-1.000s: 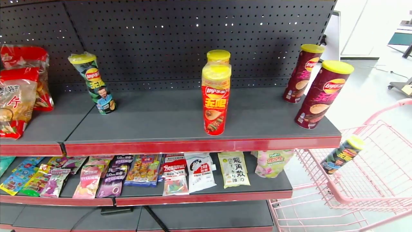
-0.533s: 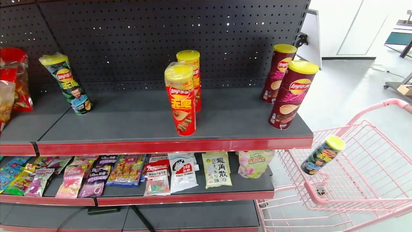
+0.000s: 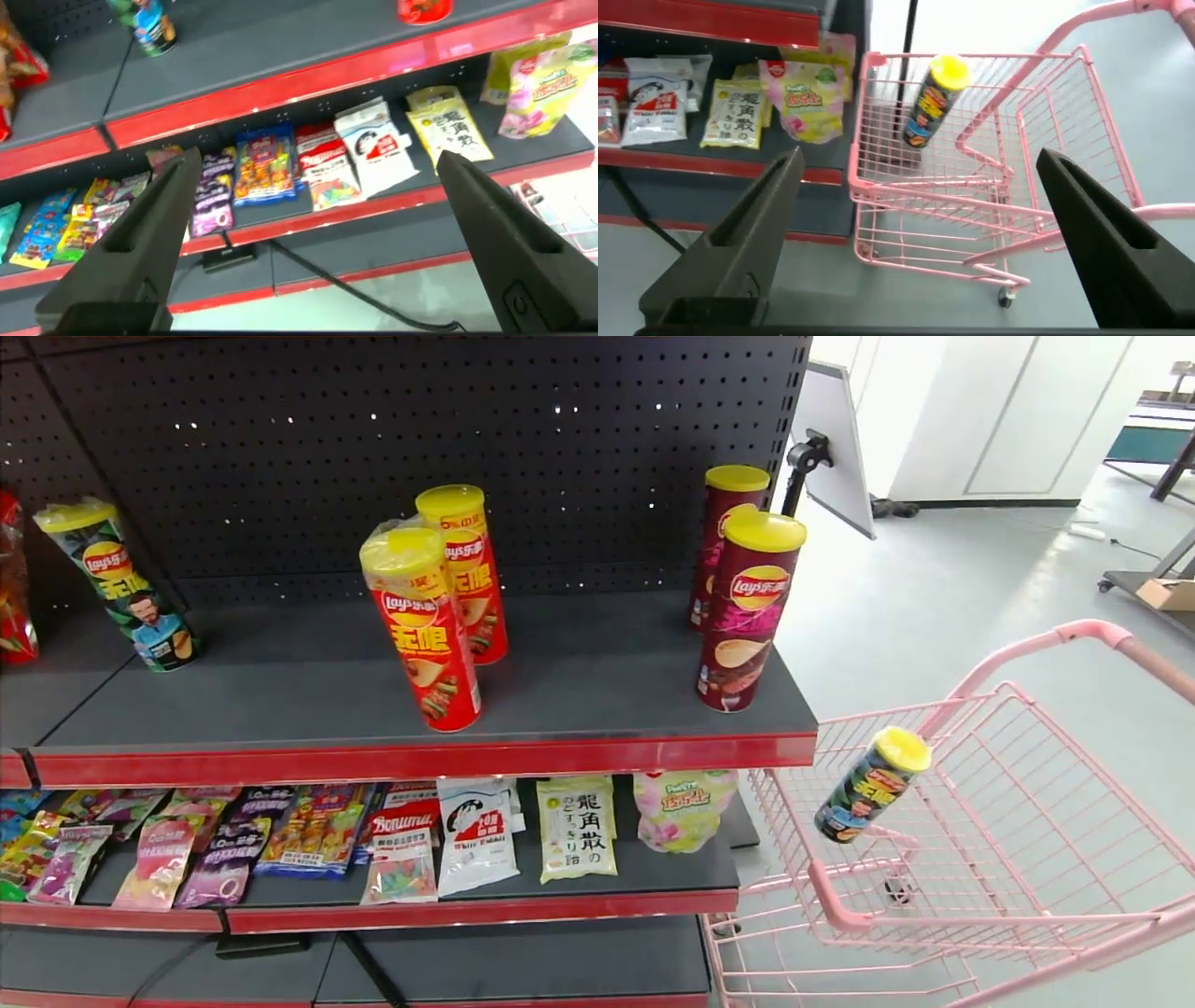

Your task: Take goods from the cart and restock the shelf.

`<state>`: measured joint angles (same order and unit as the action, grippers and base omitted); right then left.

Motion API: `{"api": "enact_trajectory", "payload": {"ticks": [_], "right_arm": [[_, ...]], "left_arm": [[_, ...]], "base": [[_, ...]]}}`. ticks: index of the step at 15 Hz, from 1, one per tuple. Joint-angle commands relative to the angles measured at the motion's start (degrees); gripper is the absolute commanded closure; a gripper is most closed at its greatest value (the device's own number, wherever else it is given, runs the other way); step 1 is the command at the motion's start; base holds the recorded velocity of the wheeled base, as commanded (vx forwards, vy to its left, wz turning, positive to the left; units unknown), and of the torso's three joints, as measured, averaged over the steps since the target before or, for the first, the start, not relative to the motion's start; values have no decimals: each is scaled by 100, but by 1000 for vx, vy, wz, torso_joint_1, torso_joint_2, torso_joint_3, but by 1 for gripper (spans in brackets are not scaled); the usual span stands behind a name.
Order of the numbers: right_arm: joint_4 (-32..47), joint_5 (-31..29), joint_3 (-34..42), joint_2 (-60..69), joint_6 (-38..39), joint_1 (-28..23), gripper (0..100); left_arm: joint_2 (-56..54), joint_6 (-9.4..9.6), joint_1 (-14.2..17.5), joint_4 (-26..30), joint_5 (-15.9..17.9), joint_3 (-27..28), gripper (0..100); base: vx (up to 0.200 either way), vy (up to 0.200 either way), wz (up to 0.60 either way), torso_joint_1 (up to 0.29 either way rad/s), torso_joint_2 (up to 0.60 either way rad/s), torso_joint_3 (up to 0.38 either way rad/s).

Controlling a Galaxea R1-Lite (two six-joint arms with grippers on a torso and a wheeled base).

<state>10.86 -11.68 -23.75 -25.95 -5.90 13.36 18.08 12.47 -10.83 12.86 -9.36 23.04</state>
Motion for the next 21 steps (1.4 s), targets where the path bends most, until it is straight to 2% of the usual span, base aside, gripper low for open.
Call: {"api": "enact_trajectory", "payload": {"ticks": [1,4,8,12,13,14,16,17,21], "right_arm": [[-5,-19,10,11,-8,0,0],[-5,-27,2,20,-8,-44,0],[-5,-19,2,3,-8,-202,0],[-5,-63,-7,-6,-8,-229,0],[-5,-133,2,-15,-8,-255,0],[-5,-142,2,-15,-8,-264,0],[-5,-142,19,-15,-8,-299,0],[-5,-142,46,-15,-8,-369,0],[-5,-142,151,11,-8,-378,0]], "left_arm": [[-15,10,-7,-3,-4,-1,0],[-112,291,-7,-3,-4,-1,0],[-270,353,-7,15,5,-1,0],[-446,388,-7,15,5,-1,0],[-533,502,-7,23,22,-19,0],[-648,528,-25,32,40,-98,0],[-753,537,-34,32,40,-151,0],[-938,616,-34,50,40,-274,0],[-999,625,-34,50,49,-274,0]], "base": [[0,0,-600,2,2,-2],[0,0,-600,1,2,1],[0,0,-600,1,1,4],[0,0,0,0,0,0],[0,0,0,0,0,0],[0,0,0,0,0,0],[0,0,0,-115,264,151],[0,0,0,-129,349,188],[0,0,0,-140,347,211]]}}
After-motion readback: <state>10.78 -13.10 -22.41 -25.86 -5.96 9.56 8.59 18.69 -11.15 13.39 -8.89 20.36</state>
